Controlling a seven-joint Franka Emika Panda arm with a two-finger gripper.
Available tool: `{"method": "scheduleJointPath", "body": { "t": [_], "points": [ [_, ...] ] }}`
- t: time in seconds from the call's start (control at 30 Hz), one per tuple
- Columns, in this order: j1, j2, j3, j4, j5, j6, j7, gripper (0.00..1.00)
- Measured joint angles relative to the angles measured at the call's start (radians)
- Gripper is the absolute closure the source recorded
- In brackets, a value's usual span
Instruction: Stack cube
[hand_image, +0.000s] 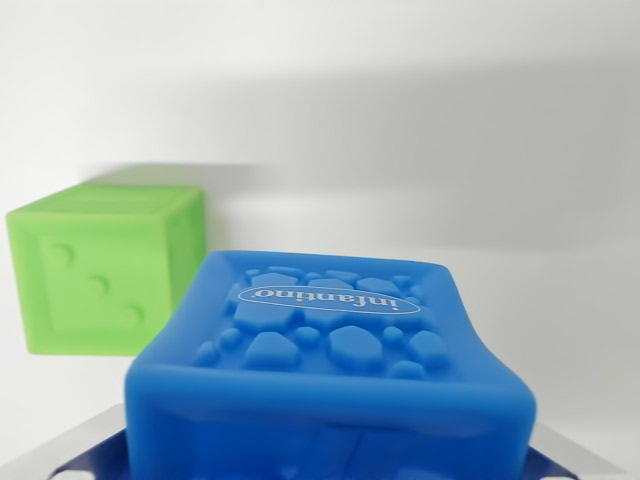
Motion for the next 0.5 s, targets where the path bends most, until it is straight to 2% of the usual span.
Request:
{"method": "scheduleJointPath", "body": {
  "t": [0.5],
  "points": [
    [0.045,0.000,0.000,0.012,0.000,-0.011,0.051,1.00]
  ]
}}
